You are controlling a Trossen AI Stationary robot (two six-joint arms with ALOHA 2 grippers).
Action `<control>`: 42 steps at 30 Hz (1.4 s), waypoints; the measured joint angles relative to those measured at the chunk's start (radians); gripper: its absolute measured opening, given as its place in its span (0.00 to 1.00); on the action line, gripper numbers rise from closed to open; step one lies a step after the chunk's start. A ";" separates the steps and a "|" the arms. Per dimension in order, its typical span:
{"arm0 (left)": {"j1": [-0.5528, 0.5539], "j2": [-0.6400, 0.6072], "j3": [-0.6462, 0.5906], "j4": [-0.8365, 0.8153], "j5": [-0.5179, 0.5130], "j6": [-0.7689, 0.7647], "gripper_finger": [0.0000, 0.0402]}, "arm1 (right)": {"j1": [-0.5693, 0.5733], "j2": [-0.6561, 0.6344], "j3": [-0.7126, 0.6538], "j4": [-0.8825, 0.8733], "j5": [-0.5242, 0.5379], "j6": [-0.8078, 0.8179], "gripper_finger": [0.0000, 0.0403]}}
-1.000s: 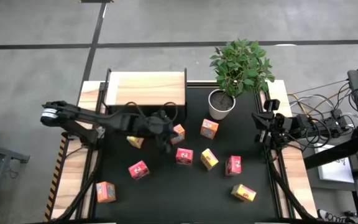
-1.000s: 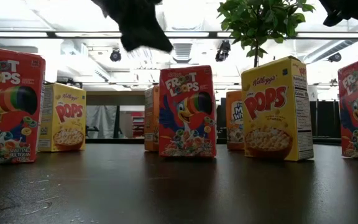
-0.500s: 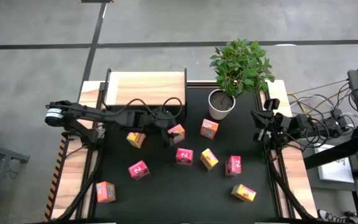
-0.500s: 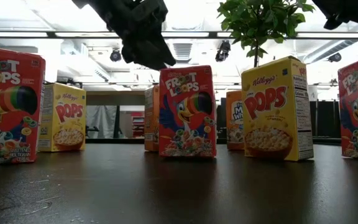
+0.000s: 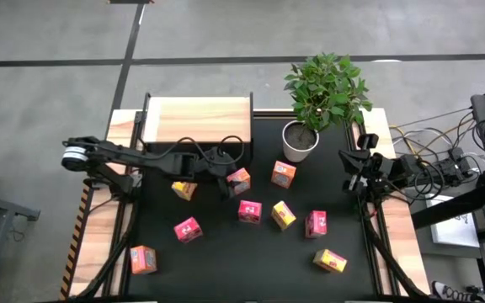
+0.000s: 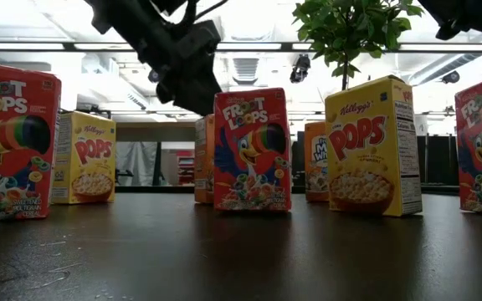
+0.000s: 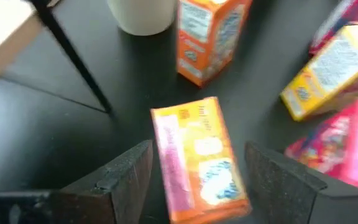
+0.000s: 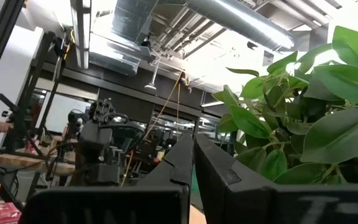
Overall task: Stack cereal on shelf
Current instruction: Put the top center orange cereal box on the shelf
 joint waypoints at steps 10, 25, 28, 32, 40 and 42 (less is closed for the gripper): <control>0.000 0.069 0.002 0.068 0.026 0.015 0.59 | 0.000 0.000 0.000 -0.004 0.000 0.000 0.02; 0.008 0.038 0.021 0.037 0.034 0.081 0.64 | 0.000 0.000 0.000 -0.006 0.002 -0.003 0.02; 0.008 0.037 0.021 0.020 0.034 0.155 0.64 | 0.000 0.000 0.000 -0.006 0.002 -0.004 0.02; 0.010 0.037 0.021 0.011 0.036 0.250 0.64 | 0.000 0.000 0.000 -0.006 0.002 -0.004 0.02; -0.009 0.044 0.004 -0.072 0.122 0.429 0.55 | 0.000 0.000 0.000 -0.009 0.002 -0.004 0.02; -0.007 0.044 -0.011 -0.050 0.121 0.423 0.51 | 0.000 0.000 0.000 -0.012 0.001 -0.002 0.02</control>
